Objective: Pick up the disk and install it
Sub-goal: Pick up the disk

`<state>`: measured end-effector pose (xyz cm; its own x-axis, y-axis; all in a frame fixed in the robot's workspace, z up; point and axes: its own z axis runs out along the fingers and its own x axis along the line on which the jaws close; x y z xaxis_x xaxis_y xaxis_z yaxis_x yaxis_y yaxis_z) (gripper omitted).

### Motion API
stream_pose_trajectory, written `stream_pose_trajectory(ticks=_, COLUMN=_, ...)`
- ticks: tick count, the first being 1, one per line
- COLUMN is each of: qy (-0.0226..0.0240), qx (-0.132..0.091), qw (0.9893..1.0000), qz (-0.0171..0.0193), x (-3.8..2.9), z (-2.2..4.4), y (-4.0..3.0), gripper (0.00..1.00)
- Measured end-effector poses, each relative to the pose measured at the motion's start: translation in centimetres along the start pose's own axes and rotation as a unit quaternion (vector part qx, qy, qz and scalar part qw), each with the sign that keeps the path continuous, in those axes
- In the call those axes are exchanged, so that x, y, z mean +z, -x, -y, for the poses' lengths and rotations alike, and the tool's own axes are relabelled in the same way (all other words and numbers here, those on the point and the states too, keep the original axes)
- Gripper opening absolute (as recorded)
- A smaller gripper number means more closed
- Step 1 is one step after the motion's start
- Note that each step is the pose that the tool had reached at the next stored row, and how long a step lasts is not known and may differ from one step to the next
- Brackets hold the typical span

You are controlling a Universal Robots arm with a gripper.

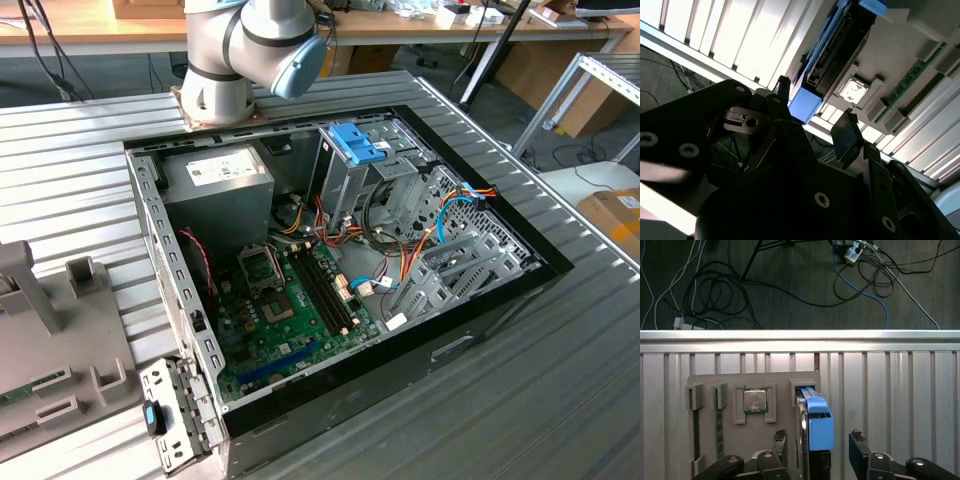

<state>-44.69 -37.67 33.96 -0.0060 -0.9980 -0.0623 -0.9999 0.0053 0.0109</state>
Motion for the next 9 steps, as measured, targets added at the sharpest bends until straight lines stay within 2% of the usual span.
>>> stream_pose_trajectory(ticks=6, qy=0.0002, qx=-0.002, qw=1.0, qz=-0.0001, x=1.55, z=0.01, y=-0.09, gripper=0.6)
stream_pose_trajectory(ticks=9, qy=0.0002, qx=-0.002, qw=1.0, qz=-0.0001, x=1.94, z=-0.23, y=0.15, gripper=0.6)
